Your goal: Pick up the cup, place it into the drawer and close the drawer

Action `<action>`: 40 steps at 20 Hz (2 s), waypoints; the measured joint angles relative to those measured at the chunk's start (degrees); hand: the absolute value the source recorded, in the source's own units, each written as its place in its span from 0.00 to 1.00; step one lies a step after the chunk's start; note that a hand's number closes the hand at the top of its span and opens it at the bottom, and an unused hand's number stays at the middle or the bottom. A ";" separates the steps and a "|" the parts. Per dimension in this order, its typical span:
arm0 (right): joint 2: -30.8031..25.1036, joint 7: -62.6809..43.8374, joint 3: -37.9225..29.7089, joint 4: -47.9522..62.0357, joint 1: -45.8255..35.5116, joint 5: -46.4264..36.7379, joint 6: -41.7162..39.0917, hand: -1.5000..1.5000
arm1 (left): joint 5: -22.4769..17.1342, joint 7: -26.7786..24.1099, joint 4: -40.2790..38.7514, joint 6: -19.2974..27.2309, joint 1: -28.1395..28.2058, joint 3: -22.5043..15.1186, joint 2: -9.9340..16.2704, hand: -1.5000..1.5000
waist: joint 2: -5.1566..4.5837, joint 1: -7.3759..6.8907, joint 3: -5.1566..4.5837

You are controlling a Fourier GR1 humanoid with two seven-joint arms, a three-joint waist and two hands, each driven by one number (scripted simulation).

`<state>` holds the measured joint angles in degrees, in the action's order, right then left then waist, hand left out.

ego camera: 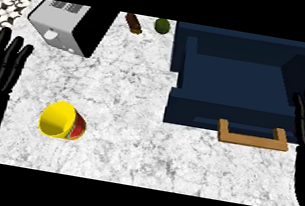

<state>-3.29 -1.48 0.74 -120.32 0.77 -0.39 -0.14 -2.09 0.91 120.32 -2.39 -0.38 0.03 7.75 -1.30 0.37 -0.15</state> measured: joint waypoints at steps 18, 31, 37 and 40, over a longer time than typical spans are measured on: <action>-0.81 -2.59 -0.47 4.56 -4.20 6.12 -4.52 0.00 | -35.95 2.80 -7.99 -27.54 1.93 3.64 8.83 0.00 | 1.28 -0.44 0.14; -0.40 -5.20 -0.87 1.74 -4.33 6.85 -4.60 0.00 | -34.37 4.71 -10.30 -30.62 2.26 5.91 6.15 0.00 | 1.32 -0.38 0.16; -0.66 -4.81 -1.65 2.75 -4.97 6.74 -4.91 0.00 | -29.84 2.96 -14.71 -32.05 1.59 6.32 4.18 0.00 | 1.31 -0.34 0.15; -0.69 -5.42 -1.49 2.13 -4.92 6.44 -4.88 0.00 | -28.65 2.51 -15.57 -33.27 3.13 7.13 4.28 0.00 | 1.31 -0.40 0.15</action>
<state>-3.99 -6.90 -0.74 -118.19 -4.15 6.05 -5.02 -30.74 3.42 104.75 -35.67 2.75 7.16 12.03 0.02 -0.03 0.00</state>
